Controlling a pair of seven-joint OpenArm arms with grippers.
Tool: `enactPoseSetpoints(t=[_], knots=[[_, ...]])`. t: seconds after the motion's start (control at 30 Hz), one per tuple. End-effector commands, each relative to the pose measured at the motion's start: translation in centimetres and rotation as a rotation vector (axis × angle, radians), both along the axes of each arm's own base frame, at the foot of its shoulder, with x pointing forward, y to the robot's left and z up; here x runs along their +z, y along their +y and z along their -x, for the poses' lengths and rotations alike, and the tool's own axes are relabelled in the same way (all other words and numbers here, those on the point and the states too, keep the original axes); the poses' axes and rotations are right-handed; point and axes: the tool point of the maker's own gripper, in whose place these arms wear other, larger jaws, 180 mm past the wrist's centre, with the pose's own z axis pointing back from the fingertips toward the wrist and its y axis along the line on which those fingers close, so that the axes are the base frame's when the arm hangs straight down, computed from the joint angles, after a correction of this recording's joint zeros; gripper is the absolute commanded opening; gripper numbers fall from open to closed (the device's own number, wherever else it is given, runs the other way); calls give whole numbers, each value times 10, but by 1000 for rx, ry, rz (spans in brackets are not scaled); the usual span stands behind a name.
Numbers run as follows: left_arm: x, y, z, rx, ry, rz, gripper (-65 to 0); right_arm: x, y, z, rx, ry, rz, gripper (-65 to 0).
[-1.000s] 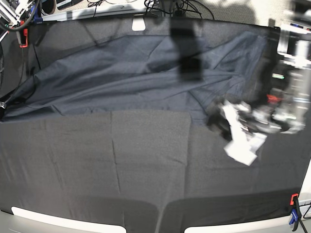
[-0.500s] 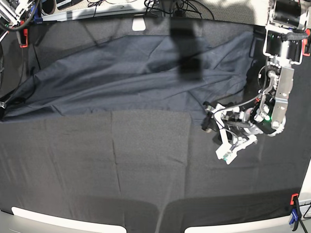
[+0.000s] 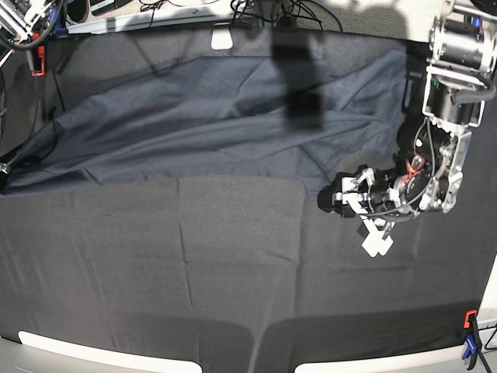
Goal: Layout the t-shirt on the table in an organized manner, then fold the t-shirt properly
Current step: 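Grasp the shirt with the left gripper and drag it across the table, then grasp the shirt edge with both grippers near the table edge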
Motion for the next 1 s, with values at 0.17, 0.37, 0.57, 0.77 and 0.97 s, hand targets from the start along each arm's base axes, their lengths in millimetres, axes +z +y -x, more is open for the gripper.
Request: enactPoseSetpoints(t=[0.17, 0.37, 0.57, 0.77, 0.97], knots=[[20, -33, 18, -145, 49, 134, -316, 24, -6, -8, 25, -61, 49, -650], [16, -36, 13, -147, 9, 100, -359, 24, -6, -8, 25, -61, 49, -650], [18, -35, 8, -132, -17, 95, -361, 24, -6, -8, 25, -62, 49, -650], [20, -38, 4, -117, -39, 113, -640, 33, -5, -15, 29, -122, 51, -650], [24, -30, -6, -119, -68, 67, -650, 52, -3, -28, 38, -223, 44, -650]])
